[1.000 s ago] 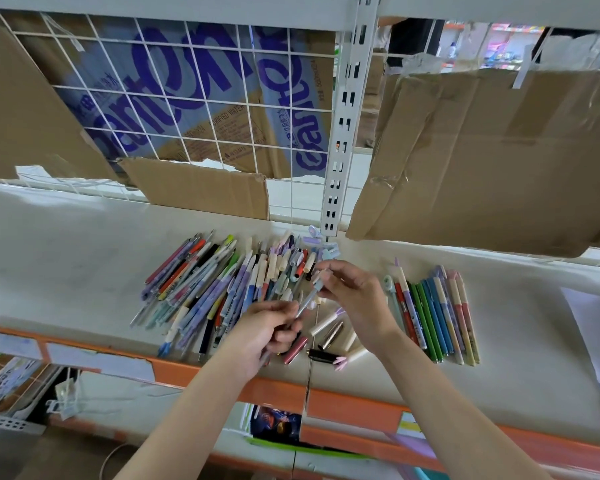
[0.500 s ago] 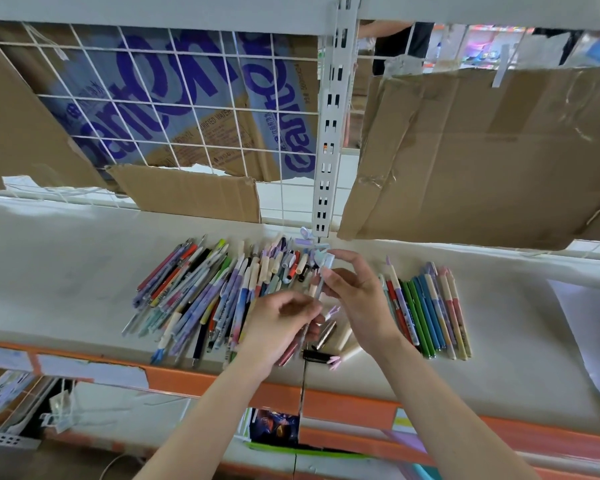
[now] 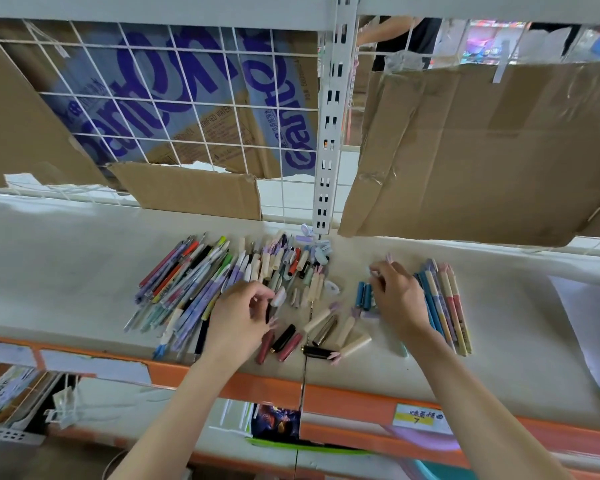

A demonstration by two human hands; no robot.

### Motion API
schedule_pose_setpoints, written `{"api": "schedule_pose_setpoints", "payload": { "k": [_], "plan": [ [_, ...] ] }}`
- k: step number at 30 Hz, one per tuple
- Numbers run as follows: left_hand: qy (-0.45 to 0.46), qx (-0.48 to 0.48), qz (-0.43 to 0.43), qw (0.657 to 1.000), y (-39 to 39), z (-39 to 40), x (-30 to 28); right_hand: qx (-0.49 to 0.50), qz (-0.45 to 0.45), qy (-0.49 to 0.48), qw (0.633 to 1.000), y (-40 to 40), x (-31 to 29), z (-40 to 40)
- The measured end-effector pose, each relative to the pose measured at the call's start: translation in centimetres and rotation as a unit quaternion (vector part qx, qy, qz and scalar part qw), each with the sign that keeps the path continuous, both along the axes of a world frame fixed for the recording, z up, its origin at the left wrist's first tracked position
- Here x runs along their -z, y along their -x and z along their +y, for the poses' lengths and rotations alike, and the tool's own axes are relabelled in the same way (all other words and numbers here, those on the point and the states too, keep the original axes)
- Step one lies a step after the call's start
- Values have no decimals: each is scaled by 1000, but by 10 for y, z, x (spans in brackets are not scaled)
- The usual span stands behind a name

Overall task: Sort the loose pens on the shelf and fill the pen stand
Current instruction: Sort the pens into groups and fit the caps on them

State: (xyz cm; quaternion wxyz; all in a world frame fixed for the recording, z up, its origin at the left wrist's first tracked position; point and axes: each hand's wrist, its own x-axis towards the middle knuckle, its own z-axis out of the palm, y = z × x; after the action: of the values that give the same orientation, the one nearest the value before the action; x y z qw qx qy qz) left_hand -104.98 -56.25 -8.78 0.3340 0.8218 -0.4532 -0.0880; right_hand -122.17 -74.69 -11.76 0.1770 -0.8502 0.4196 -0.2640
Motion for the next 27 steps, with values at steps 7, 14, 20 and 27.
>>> {"api": "schedule_pose_setpoints", "payload": {
  "k": [7,14,20,27],
  "plan": [
    [-37,-8,-64,997,-5,0,5,26,59,27,998,6,-3,-3],
    [-158,-7,-175,972,6,-14,9,59,216,-23,974,9,-18,-7],
    [-179,-34,-197,963,10,-22,11,52,172,-20,983,3,-19,-3],
    [-129,-14,-86,988,5,-18,2,-101,6,-44,994,-34,-21,19]
  ]
}}
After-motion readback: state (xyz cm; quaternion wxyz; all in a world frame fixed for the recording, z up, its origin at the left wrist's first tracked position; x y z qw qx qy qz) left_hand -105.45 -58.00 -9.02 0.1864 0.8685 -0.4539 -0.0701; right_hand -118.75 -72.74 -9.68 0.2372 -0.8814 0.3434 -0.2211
